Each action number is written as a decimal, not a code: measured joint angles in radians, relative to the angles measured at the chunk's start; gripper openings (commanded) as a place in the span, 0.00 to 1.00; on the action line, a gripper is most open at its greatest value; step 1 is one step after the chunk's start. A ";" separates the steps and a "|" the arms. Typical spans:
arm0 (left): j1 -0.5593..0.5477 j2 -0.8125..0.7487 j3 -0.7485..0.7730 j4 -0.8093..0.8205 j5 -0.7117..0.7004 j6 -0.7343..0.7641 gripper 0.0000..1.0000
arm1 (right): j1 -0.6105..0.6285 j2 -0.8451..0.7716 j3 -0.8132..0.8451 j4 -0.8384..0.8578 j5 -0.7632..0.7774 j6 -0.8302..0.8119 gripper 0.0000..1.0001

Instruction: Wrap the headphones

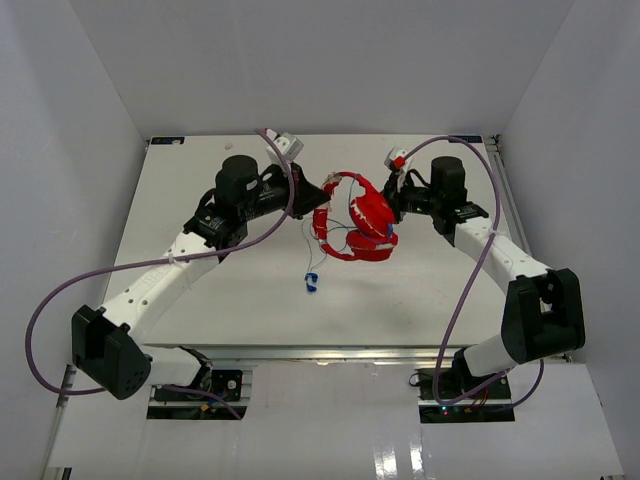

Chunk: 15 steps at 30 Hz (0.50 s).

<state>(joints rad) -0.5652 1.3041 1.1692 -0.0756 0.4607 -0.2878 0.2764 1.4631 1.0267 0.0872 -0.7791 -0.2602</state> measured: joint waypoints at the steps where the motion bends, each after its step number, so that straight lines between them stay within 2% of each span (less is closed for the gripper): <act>1: 0.000 0.000 0.018 -0.008 -0.009 -0.010 0.00 | 0.001 0.000 -0.010 0.025 -0.043 0.030 0.08; 3: -0.002 0.000 0.056 -0.030 -0.028 -0.034 0.00 | 0.002 0.000 -0.022 0.086 -0.113 0.090 0.11; 7: -0.010 0.002 0.135 -0.078 -0.060 -0.079 0.00 | 0.002 0.003 -0.036 0.242 -0.215 0.217 0.26; 10: -0.014 0.006 0.189 -0.106 -0.074 -0.110 0.00 | 0.002 0.016 -0.046 0.353 -0.267 0.319 0.46; 15: -0.022 0.034 0.259 -0.149 -0.086 -0.152 0.00 | 0.010 0.077 -0.059 0.549 -0.311 0.482 0.61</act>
<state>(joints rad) -0.5873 1.3378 1.4286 -0.2248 0.3742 -0.4400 0.2867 1.5401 0.9680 0.6358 -1.0899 0.2215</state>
